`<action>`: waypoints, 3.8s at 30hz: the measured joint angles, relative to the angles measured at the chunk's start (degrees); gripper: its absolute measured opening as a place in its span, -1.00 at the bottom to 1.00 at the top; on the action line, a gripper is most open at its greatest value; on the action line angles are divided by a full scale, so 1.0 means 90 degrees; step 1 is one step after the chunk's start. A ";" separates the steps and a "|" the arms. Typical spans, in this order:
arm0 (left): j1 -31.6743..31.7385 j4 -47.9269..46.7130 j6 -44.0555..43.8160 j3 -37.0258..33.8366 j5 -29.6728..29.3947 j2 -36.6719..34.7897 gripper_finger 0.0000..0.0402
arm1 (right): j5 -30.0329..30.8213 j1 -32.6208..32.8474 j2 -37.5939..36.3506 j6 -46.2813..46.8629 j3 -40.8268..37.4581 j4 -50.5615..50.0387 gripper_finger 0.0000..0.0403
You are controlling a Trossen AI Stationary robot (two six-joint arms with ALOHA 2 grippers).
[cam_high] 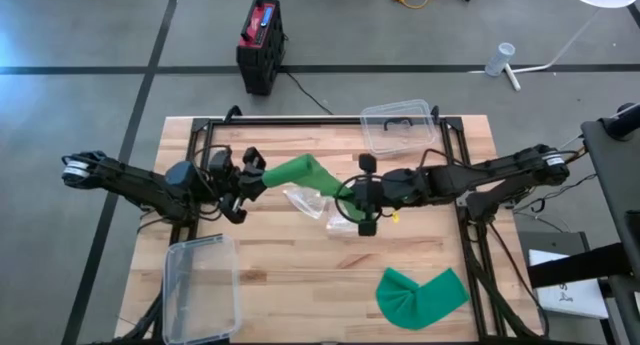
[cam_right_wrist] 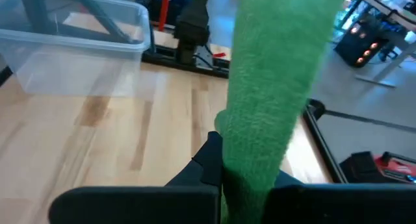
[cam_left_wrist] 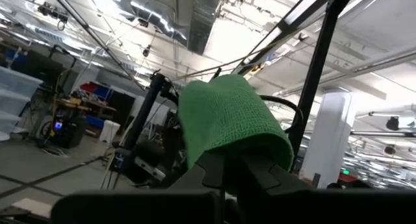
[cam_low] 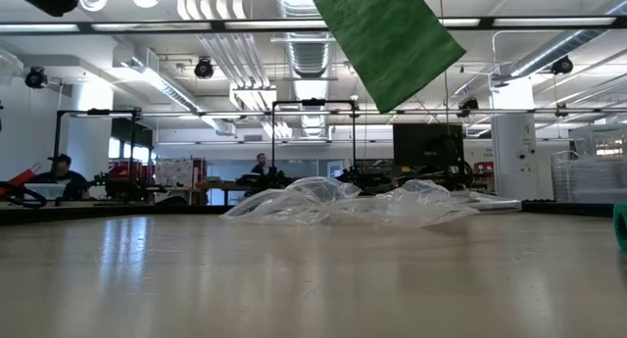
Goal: Roll bandage
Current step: Roll the green bandage
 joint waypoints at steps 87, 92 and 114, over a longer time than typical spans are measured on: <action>-0.1145 0.0570 0.1702 0.0461 0.1956 0.1781 -0.98 | 0.0470 -0.2744 0.0551 -0.1284 0.1402 0.0210 -1.00; -0.1168 0.0565 0.2064 0.0444 0.1242 0.1328 -0.98 | -0.0106 -0.2573 0.0549 -0.0641 0.1098 0.0173 -1.00; -0.1081 -0.0114 0.3883 0.0440 -0.1712 0.0125 -0.98 | -0.1557 -0.1240 0.0541 0.0007 0.0747 -0.0972 -1.00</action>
